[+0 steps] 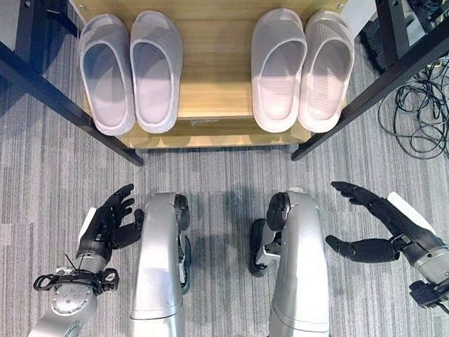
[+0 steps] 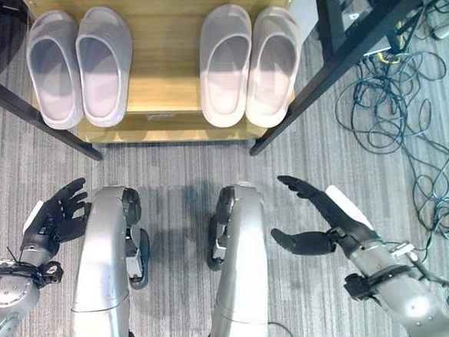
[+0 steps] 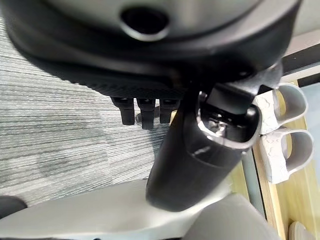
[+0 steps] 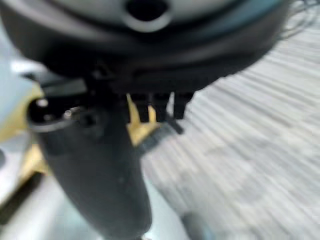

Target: Arrange the slippers neatly on the shoe rack.

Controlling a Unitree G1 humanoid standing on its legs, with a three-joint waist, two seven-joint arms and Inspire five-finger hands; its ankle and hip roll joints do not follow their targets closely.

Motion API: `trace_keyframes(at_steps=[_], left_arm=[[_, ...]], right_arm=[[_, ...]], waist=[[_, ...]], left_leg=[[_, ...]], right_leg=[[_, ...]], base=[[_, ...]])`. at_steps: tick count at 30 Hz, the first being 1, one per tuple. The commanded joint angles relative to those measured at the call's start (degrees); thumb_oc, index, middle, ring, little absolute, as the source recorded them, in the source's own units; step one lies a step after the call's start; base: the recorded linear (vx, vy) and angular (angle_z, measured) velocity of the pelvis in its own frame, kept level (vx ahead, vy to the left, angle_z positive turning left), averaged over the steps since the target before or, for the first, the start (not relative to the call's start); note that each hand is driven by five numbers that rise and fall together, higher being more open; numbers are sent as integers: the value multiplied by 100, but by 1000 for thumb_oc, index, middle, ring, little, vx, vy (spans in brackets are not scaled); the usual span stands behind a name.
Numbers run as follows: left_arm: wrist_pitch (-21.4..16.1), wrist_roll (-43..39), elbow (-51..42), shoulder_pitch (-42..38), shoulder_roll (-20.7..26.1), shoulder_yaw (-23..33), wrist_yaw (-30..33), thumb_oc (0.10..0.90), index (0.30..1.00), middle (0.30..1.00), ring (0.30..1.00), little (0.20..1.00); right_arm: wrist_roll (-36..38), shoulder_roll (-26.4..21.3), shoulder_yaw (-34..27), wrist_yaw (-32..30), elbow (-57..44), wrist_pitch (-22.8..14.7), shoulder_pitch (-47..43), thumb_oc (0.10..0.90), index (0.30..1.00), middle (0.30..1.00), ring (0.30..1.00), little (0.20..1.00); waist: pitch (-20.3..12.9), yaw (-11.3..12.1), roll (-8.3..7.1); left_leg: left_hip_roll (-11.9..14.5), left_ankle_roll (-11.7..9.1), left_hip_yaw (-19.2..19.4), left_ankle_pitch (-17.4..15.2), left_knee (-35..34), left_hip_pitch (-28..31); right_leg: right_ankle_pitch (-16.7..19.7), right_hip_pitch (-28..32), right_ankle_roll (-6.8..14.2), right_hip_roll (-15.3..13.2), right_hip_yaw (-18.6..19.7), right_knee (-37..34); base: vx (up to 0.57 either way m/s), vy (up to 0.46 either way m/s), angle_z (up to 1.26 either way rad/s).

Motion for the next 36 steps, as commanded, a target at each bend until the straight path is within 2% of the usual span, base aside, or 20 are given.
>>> trace_keyframes(at_steps=[1, 4, 5, 8, 10, 13, 15, 16, 17, 18, 23, 29, 36], left_arm=[[-715, 188, -769, -647, 128, -425, -387, 800, 900, 900, 900, 900], [-713, 249, -796, -713, 225, -367, -383, 800, 900, 900, 900, 900], [-730, 305, -819, -723, 200, -293, -362, 800, 900, 900, 900, 900], [-792, 351, -679, -1082, 31, -131, -283, 800, 900, 900, 900, 900], [-814, 411, -581, -1433, -42, -23, -265, 800, 900, 900, 900, 900], [-850, 456, -340, -1948, -163, 137, -310, 800, 900, 900, 900, 900], [-836, 455, -248, -2084, -211, 137, -331, 800, 900, 900, 900, 900], [-840, 446, -140, -2207, -260, 158, -365, 800, 900, 900, 900, 900], [-819, 446, 42, -2361, -351, 169, -419, 800, 900, 900, 900, 900], [-847, 460, 86, -2416, -349, 178, -425, 800, 900, 900, 900, 900], [-791, 427, 429, -2215, -495, 5, -684, 800, 900, 900, 900, 900], [-644, 389, 753, -1860, -538, -288, -1023, 800, 900, 900, 900, 900], [-458, 634, 908, -1691, -407, -646, -1278, 800, 900, 900, 900, 900]], right_arm=[[-93, -660, -292, 13, -145, -154, -146, 800, 900, 900, 900, 900], [-48, -625, -26, 113, 94, -84, -287, 800, 900, 900, 900, 900], [-67, -560, 46, 162, 186, -66, -308, 800, 900, 900, 900, 900], [-267, -26, 430, 65, 636, -28, -727, 800, 900, 900, 900, 900], [-464, 330, 613, -59, 913, -4, -1183, 800, 900, 900, 900, 900], [-795, 934, 707, -215, 1367, -20, -1863, 800, 900, 900, 900, 900], [-907, 1091, 696, -277, 1492, -33, -2028, 800, 900, 900, 900, 900], [-1056, 1300, 722, -340, 1681, -42, -2195, 800, 900, 900, 900, 900], [-1232, 1616, 749, -412, 1960, -25, -2418, 800, 900, 900, 900, 900], [-1296, 1676, 763, -440, 2063, -11, -2526, 800, 900, 900, 900, 900], [-1607, 2256, 1181, -457, 2574, 20, -2677, 800, 900, 900, 900, 900], [-1858, 2681, 1543, -355, 3111, 97, -2593, 800, 900, 900, 900, 900], [-2117, 3176, 1933, -326, 3725, 218, -2615, 800, 900, 900, 900, 900]], waist=[[-220, 326, 14], [-220, 317, -45], [-220, 290, -137], [-220, 288, -402], [-220, 335, -547], [-220, 402, -634], [-220, 427, -633], [-220, 428, -579], [-223, 417, -439], [-229, 390, -391], [-1025, 345, -201], [-1355, 368, -292], [-1669, 440, -400]], left_leg=[[-212, -201, -110, 1163, -1298, -357], [-213, -209, -81, 1197, -1425, -357], [-225, -217, -38, 1236, -1561, -357], [-224, -223, 152, 1478, -2367, -357], [-272, -220, 276, 1662, -3163, -357], [-424, -186, 269, 2112, -4293, -357], [-446, -190, 275, 2249, -4605, -357], [-463, -204, 227, 2450, -4974, -357], [-428, -219, 101, 2727, -5446, -357], [-432, -227, 49, 2884, -5660, -357], [-443, -283, -139, 3372, -6701, -308], [-434, -248, -281, 3662, -7828, 783], [-378, -236, -391, 3953, -9033, 1997]], right_leg=[[-500, 286, -314, -389, 346, -44], [-451, 286, -318, -373, 370, -125], [-396, 286, -346, -353, 396, -225], [-112, 286, -382, -251, 417, -917], [176, 286, -355, -147, 406, -1640], [647, 286, -233, -49, 318, -2645], [766, 288, -209, -80, 274, -2931], [910, 324, -169, -144, 189, -3280], [1051, 493, -88, -275, 9, -3889], [1126, 560, -87, -355, -110, -4158], [1395, 900, -23, -457, -607, -5462], [1612, 1976, 29, -508, -838, -6525], [1756, 3121, 137, -393, -1112, -7525]], base=[[0, 0, 0], [32, -21, 0], [107, -100, -1], [61, -135, 7], [-60, -91, -6], [-139, -19, -8], [-113, -11, -5], [-193, 2, -8], [-201, 4, -11], [-153, 3, 2], [-60, -20, 30], [-25, -32, 17], [16, -42, 8]])
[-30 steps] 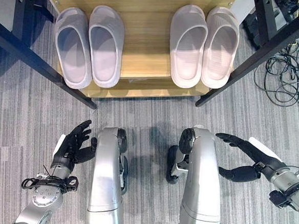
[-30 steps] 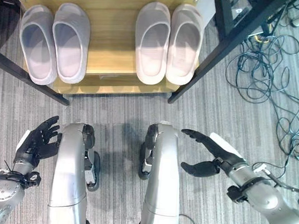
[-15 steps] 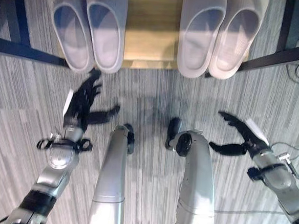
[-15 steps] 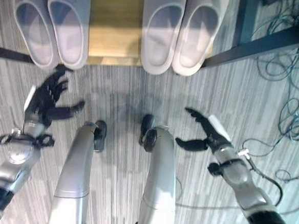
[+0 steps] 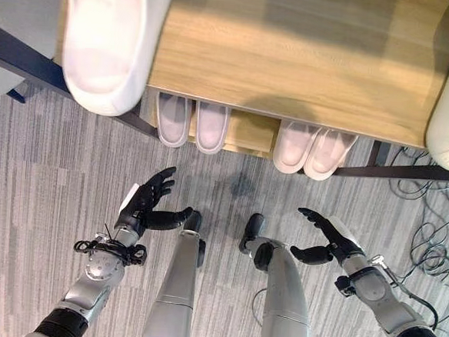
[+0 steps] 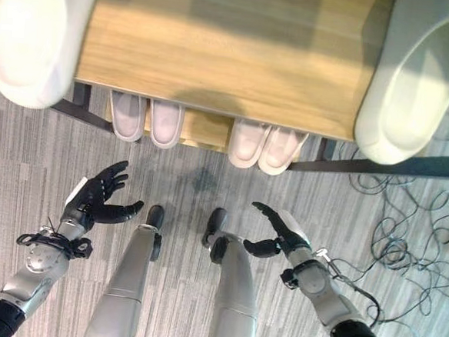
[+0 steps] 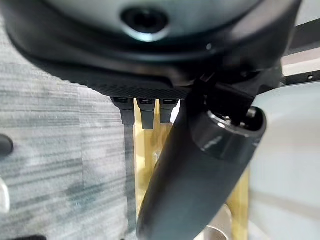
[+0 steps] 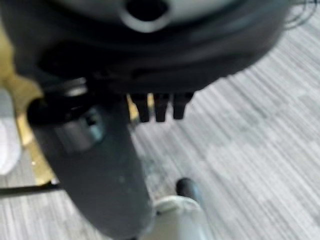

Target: Arrange the slippers neatly on the shoe rack.

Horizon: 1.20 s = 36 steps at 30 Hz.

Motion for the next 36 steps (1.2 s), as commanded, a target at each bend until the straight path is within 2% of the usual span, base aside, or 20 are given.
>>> trace_keyframes(at_steps=[1, 7, 12, 14, 15, 16, 17, 18, 19, 20, 21, 28, 30, 31, 36], left_arm=[[-232, 298, -325, -7, 168, 11, -182, 800, 900, 900, 900, 900], [-167, 365, -317, 168, 220, -57, -275, 800, 900, 900, 900, 900], [-126, 482, -202, 311, 135, -103, -336, 800, 900, 900, 900, 900], [-93, 561, -102, 423, 108, -146, -378, 800, 900, 900, 900, 900], [-93, 561, -104, 428, 110, -147, -379, 800, 900, 900, 900, 900], [-67, 638, 50, 497, -18, -241, -395, 800, 900, 900, 900, 900], [-2, 744, 112, 500, -146, -278, -367, 800, 900, 900, 900, 900], [48, 761, 126, 575, -231, -267, -369, 800, 900, 900, 900, 900], [77, 789, 140, 662, -292, -257, -366, 800, 900, 900, 900, 900], [80, 788, 144, 667, -297, -254, -365, 800, 900, 900, 900, 900], [104, 763, 112, 774, -316, -243, -429, 800, 900, 900, 900, 900], [283, 1077, 313, 1022, -452, -348, -587, 800, 900, 900, 900, 900], [282, 1091, 314, 1039, -481, -353, -586, 800, 900, 900, 900, 900], [284, 1152, 311, 1077, -522, -350, -573, 800, 900, 900, 900, 900], [296, 1246, 249, 1160, -604, -313, -550, 800, 900, 900, 900, 900]], right_arm=[[-199, -224, 37, -38, -20, -90, 299, 800, 900, 900, 900, 900], [-380, -13, 191, 5, 247, -56, 368, 800, 900, 900, 900, 900], [-574, 262, 300, -66, 664, 29, 476, 800, 900, 900, 900, 900], [-627, 374, 307, -63, 902, 81, 592, 800, 900, 900, 900, 900], [-629, 376, 309, -65, 904, 79, 595, 800, 900, 900, 900, 900], [-778, 714, 381, -255, 1814, 118, 614, 800, 900, 900, 900, 900], [-935, 957, 403, -356, 2566, 326, 500, 800, 900, 900, 900, 900], [-1002, 1130, 338, -453, 3001, 498, 375, 800, 900, 900, 900, 900], [-1053, 1249, 266, -561, 3272, 648, 226, 800, 900, 900, 900, 900], [-1056, 1249, 275, -561, 3280, 646, 224, 800, 900, 900, 900, 900], [-1030, 1276, 153, -590, 3387, 696, 143, 800, 900, 900, 900, 900], [-1023, 1387, -137, -695, 3652, 832, 259, 800, 900, 900, 900, 900], [-1042, 1412, -149, -689, 3672, 844, 276, 800, 900, 900, 900, 900], [-1038, 1454, -183, -705, 3683, 859, 332, 800, 900, 900, 900, 900], [-1057, 1580, -245, -707, 3725, 901, 415, 800, 900, 900, 900, 900]], waist=[[-67, -111, 153], [-262, -71, 152], [-432, -54, 163], [-517, -25, 176], [-501, -24, 178], [-535, 9, 223], [-572, 41, 306], [-573, 73, 366], [-545, 140, 454], [-556, 121, 436], [-539, 191, 523], [-789, 292, 585], [-839, 285, 603], [-877, 287, 614], [-1019, 324, 630]], left_leg=[[211, -45, -56, 1047, -1225, -151], [245, -76, -111, 1194, -1744, 362], [280, -123, -92, 1371, -2407, 1057], [291, -164, -76, 1524, -2996, 1703], [294, -165, -78, 1536, -3023, 1738], [285, -185, -57, 1639, -3447, 2269], [257, -179, -58, 1677, -3630, 2496], [253, -168, -42, 1703, -3814, 2758], [250, -145, -50, 1911, -4025, 2939], [258, -168, -62, 1761, -4054, 3048], [257, -152, -50, 1973, -4211, 3173], [278, -309, 27, 2251, -5248, 4416], [269, -324, 30, 2284, -5262, 4436], [271, -354, 71, 2233, -5262, 4599], [258, -393, 131, 2236, -5262, 4841]], right_leg=[[-332, 529, 286, -29, -6, -343], [-267, 1012, 309, 17, -91, -741], [-180, 1630, 372, 136, -176, -1309], [-61, 2195, 419, 219, -267, -1807], [-52, 2228, 419, 223, -271, -1829], [32, 2735, 459, 275, -332, -2226], [79, 2914, 480, 286, -367, -2392], [107, 3158, 498, 308, -398, -2549], [338, 3353, 493, 321, -487, -2799], [179, 3438, 521, 336, -434, -2788], [402, 3581, 519, 344, -552, -3008], [736, 5006, 663, 614, -629, -4372], [791, 5076, 669, 624, -651, -4483], [823, 5334, 680, 635, -634, -4694], [937, 5773, 720, 682, -612, -5097]], base=[[23, -43, 7], [40, -34, 9], [63, -43, 1], [98, -60, 6], [102, -50, 9], [125, -30, 5], [160, -22, 3], [35, 65, 2], [76, 20, 11], [-3, 57, 13], [85, -11, 8], [127, -35, 0], [111, -38, 6], [105, -39, -1], [103, -68, -5]])
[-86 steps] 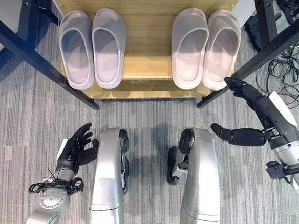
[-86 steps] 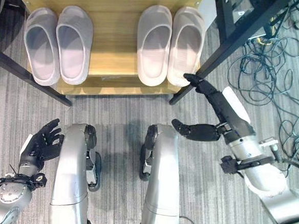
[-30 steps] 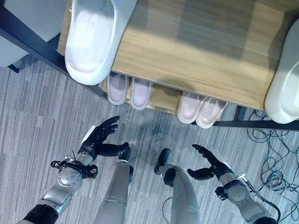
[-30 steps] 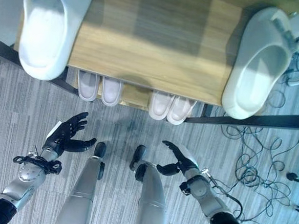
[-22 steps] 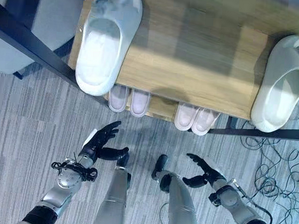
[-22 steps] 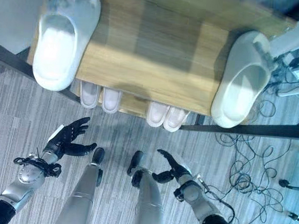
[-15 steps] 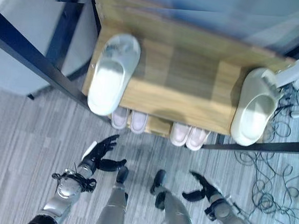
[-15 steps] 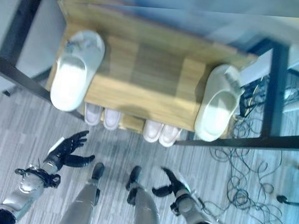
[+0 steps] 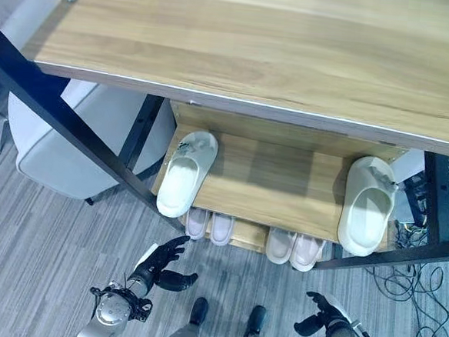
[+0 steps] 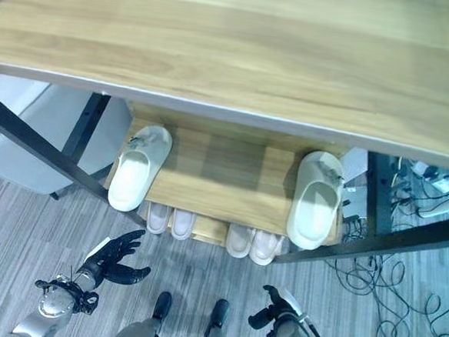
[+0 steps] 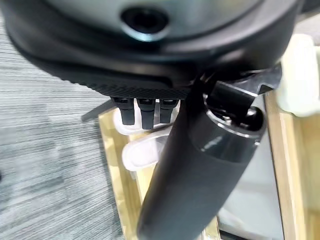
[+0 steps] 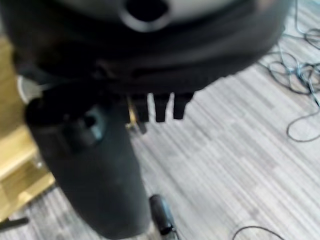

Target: Arrange the slippers neatly on the shoe rack.

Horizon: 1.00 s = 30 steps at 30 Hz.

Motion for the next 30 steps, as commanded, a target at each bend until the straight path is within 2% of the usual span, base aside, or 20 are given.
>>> trace_keyframes(at_steps=[1, 7, 12, 15, 16, 19, 21, 25, 26, 28, 30], left_arm=[[-198, 165, -439, 119, -11, 57, -41, 800, 900, 900, 900, 900], [-161, 298, -492, 200, -84, 102, -4, 800, 900, 900, 900, 900], [-75, 724, -9, 231, -271, 72, 96, 800, 900, 900, 900, 900], [104, 1234, 1198, 129, -694, 121, 300, 800, 900, 900, 900, 900], [168, 1380, 1748, 78, -853, 167, 386, 800, 900, 900, 900, 900], [147, 1397, 2057, 14, -958, 181, 516, 800, 900, 900, 900, 900], [137, 1451, 2169, -5, -1083, 251, 635, 800, 900, 900, 900, 900], [76, 1352, 1841, 21, -1050, 293, 682, 800, 900, 900, 900, 900], [37, 1305, 1585, 50, -990, 296, 674, 800, 900, 900, 900, 900], [-34, 1099, 512, 180, -683, 363, 562, 800, 900, 900, 900, 900], [-94, 955, 6, 246, -536, 421, 504, 800, 900, 900, 900, 900]], right_arm=[[-91, -81, -120, -117, -35, 86, 346, 800, 900, 900, 900, 900], [-50, -16, -278, -152, 4, 119, 409, 800, 900, 900, 900, 900], [27, 46, -391, -165, 51, 134, 437, 800, 900, 900, 900, 900], [78, 117, -413, -140, 23, 99, 551, 800, 900, 900, 900, 900], [92, 120, -371, -162, -162, -97, 496, 800, 900, 900, 900, 900], [172, 176, -298, -160, -258, -57, 429, 800, 900, 900, 900, 900], [94, 355, -279, -192, -258, -137, 705, 800, 900, 900, 900, 900], [80, 398, -363, -197, -198, -130, 881, 800, 900, 900, 900, 900], [96, 392, -391, -194, -193, -128, 917, 800, 900, 900, 900, 900], [183, 399, -447, -157, -272, -120, 949, 800, 900, 900, 900, 900], [218, 394, -458, -148, -288, -92, 927, 800, 900, 900, 900, 900]], waist=[[-212, 10, -67], [-310, 35, 25], [-391, 28, 77], [-472, -26, 85], [-524, -34, 95], [-551, -33, 96], [-589, -85, 102], [-597, -107, 105], [-601, -102, 107], [-580, -72, 112], [-572, -55, 138]], left_leg=[[-36, -275, 229, 695, -567, -289], [-33, -341, 319, 722, -567, -70], [-19, -367, 382, 702, -567, 74], [9, -360, 453, 650, -567, 304], [25, -365, 464, 625, -567, 390], [33, -363, 484, 600, -567, 434], [35, -335, 529, 537, -567, 545], [40, -293, 569, 483, -567, 661], [35, -282, 579, 471, -567, 686], [42, -265, 603, 435, -567, 789], [48, -265, 613, 421, -567, 824]], right_leg=[[-662, 319, 396, 46, 14, 72], [-727, 594, 417, 49, 8, 32], [-789, 743, 429, 55, 6, 32], [-848, 929, 425, 73, 64, 32], [-870, 989, 428, 75, 69, 32], [-880, 1022, 432, 72, 81, 32], [-893, 1097, 449, 56, 120, 32], [-888, 1161, 469, 43, 151, 32], [-887, 1175, 472, 38, 154, 32], [-890, 1241, 477, 25, 195, 32], [-889, 1255, 475, 14, 217, 32]], base=[[87, -60, -3], [38, -30, 0], [38, -12, -4], [63, -17, -6], [36, -9, -13], [37, -7, -8], [14, -4, 3], [0, -2, 1], [0, 0, 0], [-3, -37, -2], [9, -28, -4]])
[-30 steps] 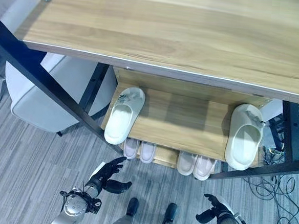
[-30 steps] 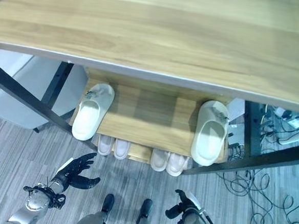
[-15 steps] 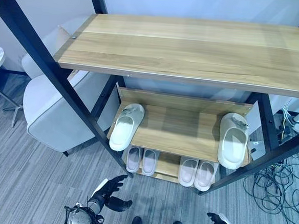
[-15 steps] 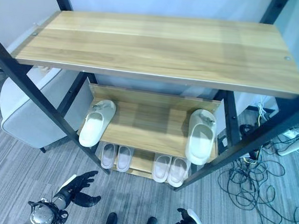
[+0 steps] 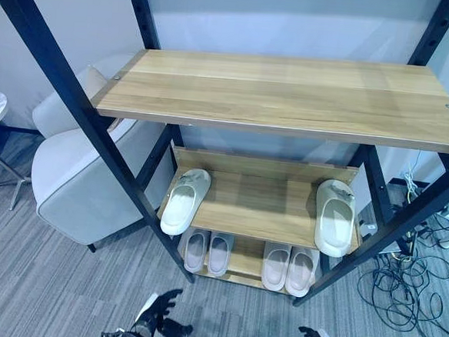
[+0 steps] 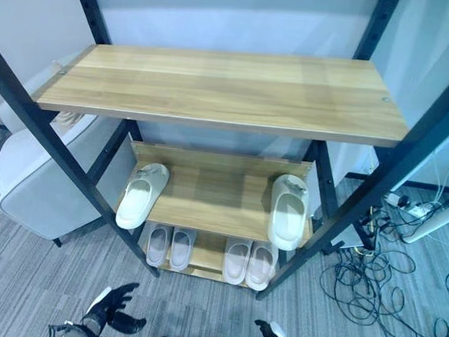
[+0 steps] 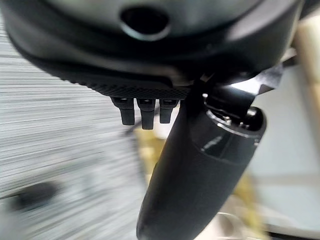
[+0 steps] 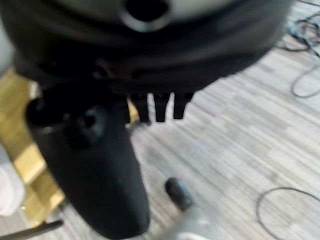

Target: Arrange the slippers neatly on the shoe rack.

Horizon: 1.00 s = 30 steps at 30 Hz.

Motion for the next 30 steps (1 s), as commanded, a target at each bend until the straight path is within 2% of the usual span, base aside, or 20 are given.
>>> trace_keyframes(at_steps=[1, 6, 7, 13, 21, 30], left_arm=[[-607, -405, -600, -317, 357, 232, -23, 800, 900, 900, 900, 900], [-688, -589, -1316, -210, 524, 299, -43, 800, 900, 900, 900, 900], [-556, -649, -1021, -815, 34, -159, 173, 800, 900, 900, 900, 900], [-523, -683, -970, -607, 42, -151, 169, 800, 900, 900, 900, 900], [-566, -730, -1441, -416, 155, 72, 220, 800, 900, 900, 900, 900], [-677, -1562, -2390, -364, 276, 119, -53, 800, 900, 900, 900, 900]], right_arm=[[193, -76, -59, -117, -134, -68, -211, 800, 900, 900, 900, 900], [200, -55, -41, -159, -110, 21, -364, 800, 900, 900, 900, 900], [-117, 22, 373, -405, -492, 68, -434, 800, 900, 900, 900, 900], [-122, 143, 415, -419, -426, 47, -365, 800, 900, 900, 900, 900], [-199, 197, 380, -426, -367, 78, -237, 800, 900, 900, 900, 900], [-236, 152, 404, -359, -314, 151, -363, 800, 900, 900, 900, 900]], waist=[[-64, 21, -186], [-38, 72, -69], [107, -29, -78], [80, 23, -78], [-2, 104, -73], [-22, 189, 21]], left_leg=[[-130, -177, 342, 294, -153, -288], [-134, -161, 356, 276, -153, -236], [-522, 344, 278, -29, -153, -282], [-415, 268, 261, -52, -153, -100], [-345, 213, 235, -93, -153, 21], [-323, 162, 155, -64, -153, 72]], right_leg=[[-822, 385, 397, -122, 44, 75], [-797, 378, 412, -141, 83, 75], [-444, -95, 464, -189, 548, 75], [-492, 75, 450, -151, 490, 75], [-561, 218, 476, -166, 383, 75], [-598, 280, 470, -199, 261, 75]], base=[[8, -14, -10], [4, -8, -10], [-1, 6, -11], [54, -13, -5], [37, -8, 2], [11, -7, 1]])
